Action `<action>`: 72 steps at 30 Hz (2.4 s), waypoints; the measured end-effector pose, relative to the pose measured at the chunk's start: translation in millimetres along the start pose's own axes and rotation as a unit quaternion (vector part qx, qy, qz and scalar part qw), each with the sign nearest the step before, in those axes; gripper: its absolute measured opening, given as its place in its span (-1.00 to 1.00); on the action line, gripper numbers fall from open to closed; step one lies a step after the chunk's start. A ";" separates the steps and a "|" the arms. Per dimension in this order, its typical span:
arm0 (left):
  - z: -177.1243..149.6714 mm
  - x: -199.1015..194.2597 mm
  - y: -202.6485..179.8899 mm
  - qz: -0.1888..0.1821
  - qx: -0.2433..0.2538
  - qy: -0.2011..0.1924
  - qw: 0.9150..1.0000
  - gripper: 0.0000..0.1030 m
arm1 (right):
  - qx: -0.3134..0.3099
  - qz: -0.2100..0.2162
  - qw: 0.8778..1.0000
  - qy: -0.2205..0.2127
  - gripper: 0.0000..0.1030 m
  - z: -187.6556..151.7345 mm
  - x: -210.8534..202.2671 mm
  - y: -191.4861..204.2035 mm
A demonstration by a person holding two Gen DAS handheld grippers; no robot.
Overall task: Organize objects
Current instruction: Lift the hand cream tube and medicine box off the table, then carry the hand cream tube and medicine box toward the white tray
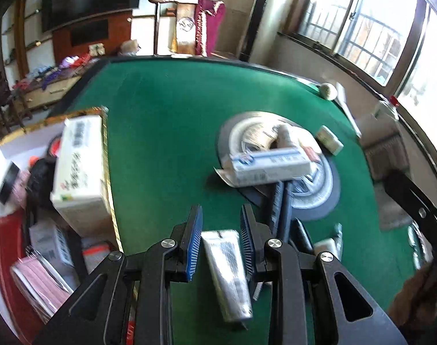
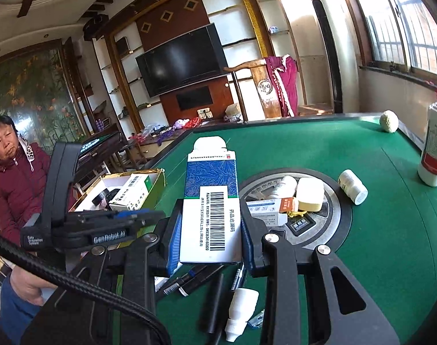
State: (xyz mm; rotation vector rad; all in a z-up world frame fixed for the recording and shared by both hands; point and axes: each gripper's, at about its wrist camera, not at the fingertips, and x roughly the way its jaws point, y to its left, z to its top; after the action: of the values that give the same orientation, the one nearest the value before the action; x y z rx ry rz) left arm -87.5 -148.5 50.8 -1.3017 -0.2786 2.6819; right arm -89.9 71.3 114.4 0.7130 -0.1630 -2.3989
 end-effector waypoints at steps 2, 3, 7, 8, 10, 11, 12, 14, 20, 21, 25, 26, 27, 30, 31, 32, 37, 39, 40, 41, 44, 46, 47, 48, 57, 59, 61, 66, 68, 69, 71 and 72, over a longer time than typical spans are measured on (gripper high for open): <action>-16.4 0.4 1.0 -0.008 -0.024 0.021 0.999 -0.53 | 0.006 0.003 1.000 0.001 -0.38 0.3 -1.5 -4.0; -27.5 -3.0 -1.0 0.001 -0.029 0.023 0.999 -0.53 | 0.010 0.004 1.000 0.000 -0.38 1.1 -2.8 -6.4; -59.0 -7.0 -19.3 0.052 0.001 0.023 0.998 -0.52 | 0.018 0.013 1.000 -0.006 -0.38 6.6 -8.7 -12.5; -63.8 -4.6 -22.6 0.057 0.007 0.027 0.998 -0.52 | 0.021 0.015 1.000 -0.008 -0.38 7.9 -10.8 -13.6; -68.9 1.8 -28.0 0.079 0.018 0.033 0.996 -0.49 | 0.028 0.020 0.999 -0.013 -0.38 9.3 -15.0 -15.2; -69.3 2.8 -29.8 0.090 0.022 0.033 0.995 -0.49 | 0.031 0.024 0.999 -0.015 -0.38 10.3 -17.5 -15.2; -69.6 5.7 -32.2 0.100 0.029 0.034 0.994 -0.49 | 0.031 0.025 0.999 -0.018 -0.38 10.8 -19.4 -14.7; -68.0 9.6 -33.5 0.109 0.036 0.032 0.993 -0.49 | 0.031 0.028 0.999 -0.024 -0.38 11.1 -22.9 -14.1; -62.2 25.5 -47.8 0.148 0.115 0.064 0.980 -0.56 | 0.031 0.035 0.999 -0.025 -0.38 9.4 -24.5 -12.7; -63.4 25.0 -49.8 0.151 0.123 0.068 0.978 -0.56 | 0.031 0.035 0.999 -0.026 -0.38 9.1 -24.8 -12.5; -59.5 29.1 -54.9 0.152 0.146 0.092 0.973 -0.56 | 0.031 0.040 0.998 -0.023 -0.38 8.3 -24.0 -12.0; -57.6 31.3 -55.0 0.152 0.143 0.094 0.974 -0.56 | 0.030 0.041 0.998 -0.022 -0.38 7.9 -23.5 -11.6; -56.6 32.8 -57.3 0.155 0.153 0.097 0.971 -0.56 | 0.029 0.041 0.998 -0.021 -0.38 7.5 -23.4 -11.2; -62.4 31.0 -60.9 0.167 0.160 0.081 0.970 -0.57 | 0.034 0.043 0.998 -0.023 -0.38 7.3 -25.2 -12.0; -65.0 28.8 -60.8 0.169 0.160 0.074 0.970 -0.57 | 0.035 0.044 0.998 -0.024 -0.38 7.7 -26.6 -11.9; -67.9 26.0 -59.8 0.161 0.151 0.068 0.973 -0.58 | 0.037 0.045 0.998 -0.027 -0.38 8.1 -28.0 -12.4; -74.0 10.3 -49.3 0.128 0.104 0.039 0.985 -0.58 | 0.041 0.049 0.997 -0.035 -0.38 10.5 -33.0 -13.7; -74.0 5.1 -45.5 0.117 0.091 0.028 0.989 -0.57 | 0.041 0.049 0.997 -0.034 -0.38 10.2 -31.8 -14.0; -72.8 3.9 -45.2 0.118 0.089 0.026 0.989 -0.57 | 0.041 0.049 0.997 -0.033 -0.38 9.7 -31.9 -13.7; -74.0 0.2 -45.1 0.114 0.084 0.023 0.990 -0.57 | 0.040 0.050 0.997 -0.033 -0.38 9.8 -31.7 -13.7; -74.7 -7.5 -44.9 0.109 0.077 0.012 0.991 -0.57 | 0.035 0.048 0.998 -0.031 -0.38 7.7 -30.5 -12.4; -75.6 -11.8 -44.4 0.105 0.074 0.006 0.992 -0.57 | 0.033 0.048 0.998 -0.030 -0.38 7.0 -29.9 -11.3; -76.2 -13.4 -43.6 0.105 0.071 0.002 0.992 -0.57 | 0.032 0.047 0.998 -0.031 -0.38 6.4 -29.6 -10.8; -76.0 -14.4 -42.5 0.106 0.069 -0.001 0.992 -0.57 | 0.032 0.046 0.998 -0.030 -0.38 5.8 -29.5 -10.1; -73.1 -18.0 -35.0 0.105 0.055 -0.013 0.993 -0.57 | 0.027 0.045 0.998 -0.025 -0.38 3.5 -27.3 -5.4; -72.7 -21.9 -33.7 0.106 0.053 -0.018 0.993 -0.57 | 0.026 0.043 0.998 -0.027 -0.38 3.5 -27.5 -5.1; -71.3 -25.4 -32.4 0.105 0.050 -0.023 0.993 -0.57 | 0.026 0.044 0.998 -0.026 -0.38 3.4 -27.1 -5.2; -68.3 -33.4 -29.5 0.103 0.046 -0.033 0.993 -0.57 | 0.024 0.044 0.998 -0.025 -0.38 2.9 -26.1 -3.5; -67.9 -35.0 -29.4 0.103 0.044 -0.036 0.993 -0.57 | 0.023 0.044 0.998 -0.025 -0.38 2.5 -25.8 -2.9; -67.9 -35.4 -29.4 0.103 0.045 -0.037 0.993 -0.57 | 0.023 0.043 0.998 -0.025 -0.38 1.9 -26.0 -2.7; -68.1 -37.0 -28.2 0.101 0.042 -0.040 0.993 -0.57 | 0.022 0.043 0.999 -0.024 -0.38 1.4 -25.8 -2.9; -68.2 -37.6 -28.1 0.102 0.042 -0.041 0.993 -0.57 | 0.021 0.043 0.999 -0.024 -0.38 0.9 -25.7 -2.6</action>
State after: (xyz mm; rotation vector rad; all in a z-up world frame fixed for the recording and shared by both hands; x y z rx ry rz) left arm -9.2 -122.2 44.6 -1.2605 -0.0424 2.8848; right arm -74.9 88.7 126.1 0.6558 -0.2599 -2.3382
